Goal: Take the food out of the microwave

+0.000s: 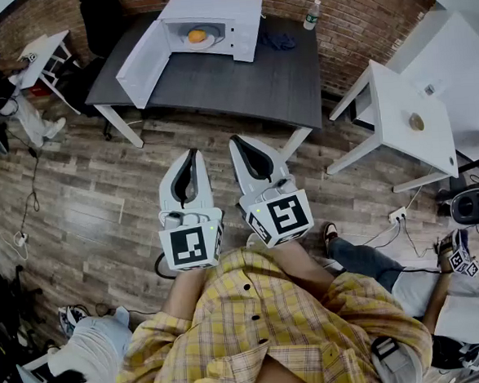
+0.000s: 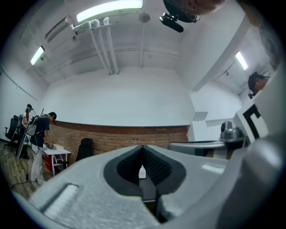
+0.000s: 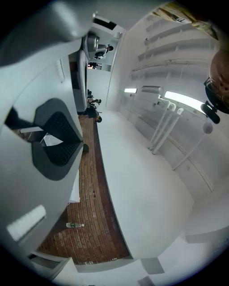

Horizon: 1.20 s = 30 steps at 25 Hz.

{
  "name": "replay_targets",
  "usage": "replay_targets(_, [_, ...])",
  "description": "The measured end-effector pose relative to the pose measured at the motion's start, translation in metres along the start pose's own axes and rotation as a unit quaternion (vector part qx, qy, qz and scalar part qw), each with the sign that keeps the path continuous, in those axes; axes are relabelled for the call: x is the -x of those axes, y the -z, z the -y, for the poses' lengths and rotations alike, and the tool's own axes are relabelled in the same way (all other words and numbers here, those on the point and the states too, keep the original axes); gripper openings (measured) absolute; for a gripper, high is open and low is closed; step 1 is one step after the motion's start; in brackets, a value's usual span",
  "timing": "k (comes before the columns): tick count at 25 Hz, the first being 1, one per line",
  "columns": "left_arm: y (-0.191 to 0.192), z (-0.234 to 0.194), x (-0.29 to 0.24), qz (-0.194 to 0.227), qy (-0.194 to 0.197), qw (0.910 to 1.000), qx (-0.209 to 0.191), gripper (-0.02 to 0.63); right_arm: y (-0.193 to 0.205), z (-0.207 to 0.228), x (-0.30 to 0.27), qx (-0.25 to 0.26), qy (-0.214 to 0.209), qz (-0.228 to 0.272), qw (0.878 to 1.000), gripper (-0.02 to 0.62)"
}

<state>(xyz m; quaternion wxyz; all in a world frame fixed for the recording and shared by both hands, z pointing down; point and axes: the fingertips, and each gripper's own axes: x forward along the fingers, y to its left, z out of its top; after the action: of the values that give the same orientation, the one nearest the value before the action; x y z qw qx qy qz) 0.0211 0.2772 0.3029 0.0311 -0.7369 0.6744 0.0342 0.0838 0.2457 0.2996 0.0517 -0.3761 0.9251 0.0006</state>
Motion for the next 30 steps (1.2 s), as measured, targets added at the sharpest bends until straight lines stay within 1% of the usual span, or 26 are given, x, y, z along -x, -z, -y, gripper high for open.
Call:
replay_targets(5, [-0.001,0.008,-0.004,0.007,0.001,1.0000,-0.002,-0.002,-0.002,0.008,0.004,0.003,-0.004,0.005,1.000,0.002])
replay_targets(12, [0.005,0.025,-0.013,-0.004,-0.004,1.0000,-0.001,-0.002,-0.003,0.024,0.012,-0.009,-0.016,0.012,1.000,0.000])
replay_targets(22, [0.020,0.059,-0.019,-0.007,-0.029,0.9995,-0.005,-0.003,0.006,0.054,0.032,-0.013,-0.035,0.012,0.999,0.000])
replay_targets(25, [0.024,0.071,-0.023,-0.011,-0.029,0.9995,-0.012,-0.003,0.011,0.063,0.036,-0.020,-0.036,0.009,0.999,0.001])
replay_targets(30, [0.026,0.070,-0.038,-0.013,-0.034,0.9993,-0.007,-0.003,0.007,0.072,0.026,-0.021,-0.043,0.013,0.999,0.002])
